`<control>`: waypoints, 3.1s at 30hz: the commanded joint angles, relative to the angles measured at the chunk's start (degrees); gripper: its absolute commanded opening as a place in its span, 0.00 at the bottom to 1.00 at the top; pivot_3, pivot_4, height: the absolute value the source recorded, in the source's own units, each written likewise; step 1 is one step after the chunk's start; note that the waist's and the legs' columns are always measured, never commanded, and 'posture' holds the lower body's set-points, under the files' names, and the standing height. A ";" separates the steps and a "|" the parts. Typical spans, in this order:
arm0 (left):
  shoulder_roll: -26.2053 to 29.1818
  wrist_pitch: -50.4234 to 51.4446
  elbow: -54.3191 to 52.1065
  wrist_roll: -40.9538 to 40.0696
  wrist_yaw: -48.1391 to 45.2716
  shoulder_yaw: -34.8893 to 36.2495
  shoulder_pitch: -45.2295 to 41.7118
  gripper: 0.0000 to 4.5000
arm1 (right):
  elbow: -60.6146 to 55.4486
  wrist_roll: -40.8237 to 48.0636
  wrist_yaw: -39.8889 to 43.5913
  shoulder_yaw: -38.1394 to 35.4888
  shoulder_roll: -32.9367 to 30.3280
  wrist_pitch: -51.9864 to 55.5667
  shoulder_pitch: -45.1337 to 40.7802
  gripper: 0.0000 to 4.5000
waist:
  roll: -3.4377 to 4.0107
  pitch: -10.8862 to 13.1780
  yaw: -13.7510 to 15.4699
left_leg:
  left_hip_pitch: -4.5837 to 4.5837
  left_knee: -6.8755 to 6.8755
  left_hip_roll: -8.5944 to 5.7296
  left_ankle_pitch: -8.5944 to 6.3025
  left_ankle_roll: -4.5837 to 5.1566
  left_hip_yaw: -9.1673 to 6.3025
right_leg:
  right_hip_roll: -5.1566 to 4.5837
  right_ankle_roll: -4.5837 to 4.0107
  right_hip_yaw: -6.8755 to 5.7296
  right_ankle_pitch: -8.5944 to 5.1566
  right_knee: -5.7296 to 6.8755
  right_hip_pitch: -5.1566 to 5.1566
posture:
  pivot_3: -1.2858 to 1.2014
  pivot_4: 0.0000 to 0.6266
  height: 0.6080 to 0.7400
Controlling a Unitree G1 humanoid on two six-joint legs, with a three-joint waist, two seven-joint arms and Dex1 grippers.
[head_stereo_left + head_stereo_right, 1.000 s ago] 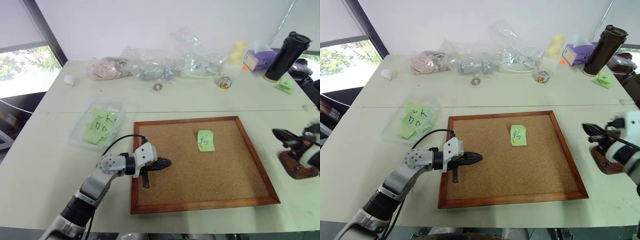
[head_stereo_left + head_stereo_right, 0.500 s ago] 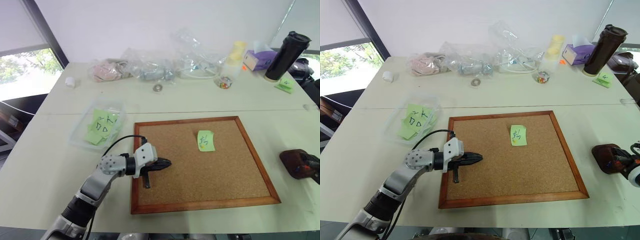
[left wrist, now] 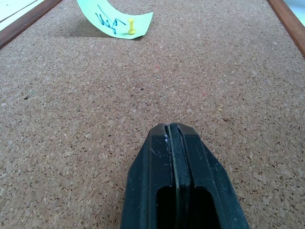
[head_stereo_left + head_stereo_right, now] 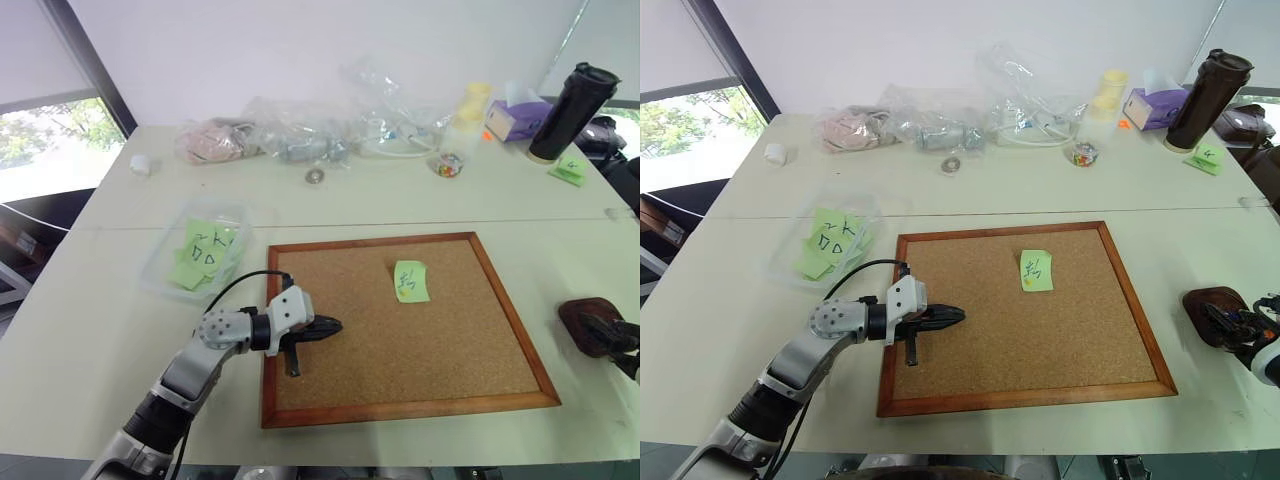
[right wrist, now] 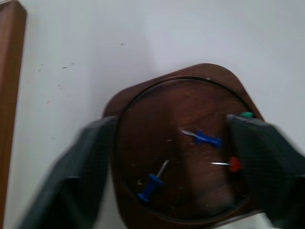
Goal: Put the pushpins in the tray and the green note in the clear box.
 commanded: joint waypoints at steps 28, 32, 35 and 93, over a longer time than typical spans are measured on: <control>1.87 1.42 0.53 1.43 -0.06 -0.43 1.21 0.00 | -23.78 -3.02 4.93 36.19 -1.92 -2.77 -11.86 0.99 | -0.14 0.08 0.05 | -0.06 0.01 0.00 0.01 -0.01 -0.06 | 0.00 0.00 -0.06 0.00 -0.01 -0.05 | 0.52 0.24 0.93; 2.21 1.66 0.21 1.37 0.01 -0.35 1.21 0.00 | -21.26 -6.05 4.68 40.60 0.39 -5.16 -14.16 0.99 | -0.23 0.10 -0.08 | -0.03 0.00 0.03 0.01 -0.02 -0.06 | 0.02 0.00 -0.06 0.00 0.00 -0.06 | 0.52 0.24 0.93; 2.32 1.81 -0.02 1.36 0.14 -0.35 1.22 0.00 | -19.73 -7.27 4.70 41.67 1.71 -5.99 -15.41 0.99 | -0.23 0.10 -0.05 | -0.05 -0.01 0.03 0.01 -0.02 -0.07 | 0.02 0.00 -0.06 0.00 0.02 -0.09 | 0.52 0.24 0.93; -4.30 30.00 -7.34 -22.53 0.41 10.03 -15.84 1.00 | -38.97 0.84 15.57 37.53 -13.28 -1.37 -15.69 0.00 | -0.78 0.56 0.04 | -0.39 0.10 0.02 0.02 -0.03 -0.09 | 0.02 0.01 -0.19 0.01 0.03 -0.33 | 0.52 0.24 0.93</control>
